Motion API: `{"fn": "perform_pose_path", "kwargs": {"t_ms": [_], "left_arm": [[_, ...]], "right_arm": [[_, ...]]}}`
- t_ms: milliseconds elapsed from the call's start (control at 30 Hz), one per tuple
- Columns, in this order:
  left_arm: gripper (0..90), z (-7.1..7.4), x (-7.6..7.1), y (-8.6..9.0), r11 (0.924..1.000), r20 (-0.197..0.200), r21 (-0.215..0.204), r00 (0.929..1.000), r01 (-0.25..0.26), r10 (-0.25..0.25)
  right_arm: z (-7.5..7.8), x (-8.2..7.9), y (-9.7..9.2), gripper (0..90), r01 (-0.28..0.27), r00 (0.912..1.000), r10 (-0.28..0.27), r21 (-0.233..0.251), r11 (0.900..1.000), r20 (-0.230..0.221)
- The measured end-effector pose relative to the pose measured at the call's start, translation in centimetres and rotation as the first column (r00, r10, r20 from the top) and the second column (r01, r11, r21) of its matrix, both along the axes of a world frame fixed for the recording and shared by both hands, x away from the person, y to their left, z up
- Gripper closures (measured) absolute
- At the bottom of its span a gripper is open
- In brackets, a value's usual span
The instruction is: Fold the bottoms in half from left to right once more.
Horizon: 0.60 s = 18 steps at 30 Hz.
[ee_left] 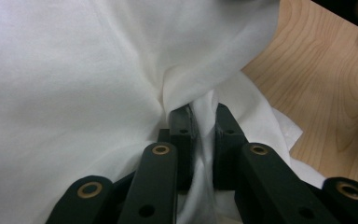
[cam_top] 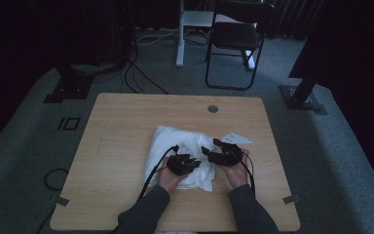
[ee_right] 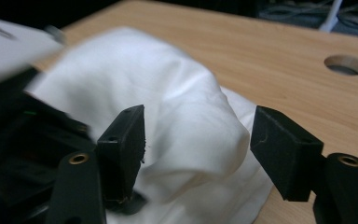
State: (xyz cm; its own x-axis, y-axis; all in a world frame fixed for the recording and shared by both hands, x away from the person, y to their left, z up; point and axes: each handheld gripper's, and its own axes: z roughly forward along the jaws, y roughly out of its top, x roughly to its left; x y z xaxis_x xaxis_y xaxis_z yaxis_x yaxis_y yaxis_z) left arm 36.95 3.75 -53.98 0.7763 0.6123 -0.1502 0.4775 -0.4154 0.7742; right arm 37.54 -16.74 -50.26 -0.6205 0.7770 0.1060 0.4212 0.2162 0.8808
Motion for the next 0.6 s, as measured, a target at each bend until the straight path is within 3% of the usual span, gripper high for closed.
{"fn": "perform_pose_path", "kwargs": {"t_ms": [33, 133, 200, 267, 433, 500, 600], "left_arm": [[80.9, 0.1, -0.1, 0.1, 1.0, 0.003, -0.002, 1.0, -0.001, 0.001], [76.0, 0.7, -0.3, 0.4, 0.9998, 0.005, -0.021, 1.0, -0.001, 0.001], [71.0, 1.2, -0.4, 0.6, 0.9991, 0.004, -0.043, 1.0, 0.0, 0.0], [66.8, 1.9, -0.6, 0.9, 0.9983, 0.003, -0.059, 1.0, 0.001, -0.001], [64.3, 5.3, -1.7, 2.1, 0.9959, 0.094, -0.09, 0.9955, -0.004, 0.013], [63.0, 6.9, -1.9, 3.3, 0.9931, 0.144, -0.115, 0.9888, -0.022, 0.038], [61.9, 8.8, -1.7, 5.5, 0.9889, 0.206, -0.123, 0.9726, -0.083, 0.107]], "right_arm": [[-0.3, 0.5, 0.3, 44.3, 0.011, 0.9997, -0.012, -0.022, 0.9997, -0.022], [-0.9, 1.9, 0.7, 71.3, 0.006, 0.9984, -0.008, -0.032, 0.9995, -0.056], [-1.0, 2.5, 0.8, 80.5, 0.016, 0.9979, -0.019, -0.052, 0.9985, -0.062], [-1.0, 3.1, 1.0, 82.5, 0.02, 0.9974, -0.025, -0.061, 0.9979, -0.068], [-1.1, 3.9, 1.3, 82.9, 0.023, 0.9974, -0.029, -0.081, 0.9965, -0.066], [-1.2, 4.1, 1.4, 82.9, 0.029, 0.9971, -0.035, -0.087, 0.9958, -0.068], [-1.4, 4.4, 1.3, 82.6, 0.027, 0.9963, -0.034, -0.087, 0.9959, -0.079]]}}
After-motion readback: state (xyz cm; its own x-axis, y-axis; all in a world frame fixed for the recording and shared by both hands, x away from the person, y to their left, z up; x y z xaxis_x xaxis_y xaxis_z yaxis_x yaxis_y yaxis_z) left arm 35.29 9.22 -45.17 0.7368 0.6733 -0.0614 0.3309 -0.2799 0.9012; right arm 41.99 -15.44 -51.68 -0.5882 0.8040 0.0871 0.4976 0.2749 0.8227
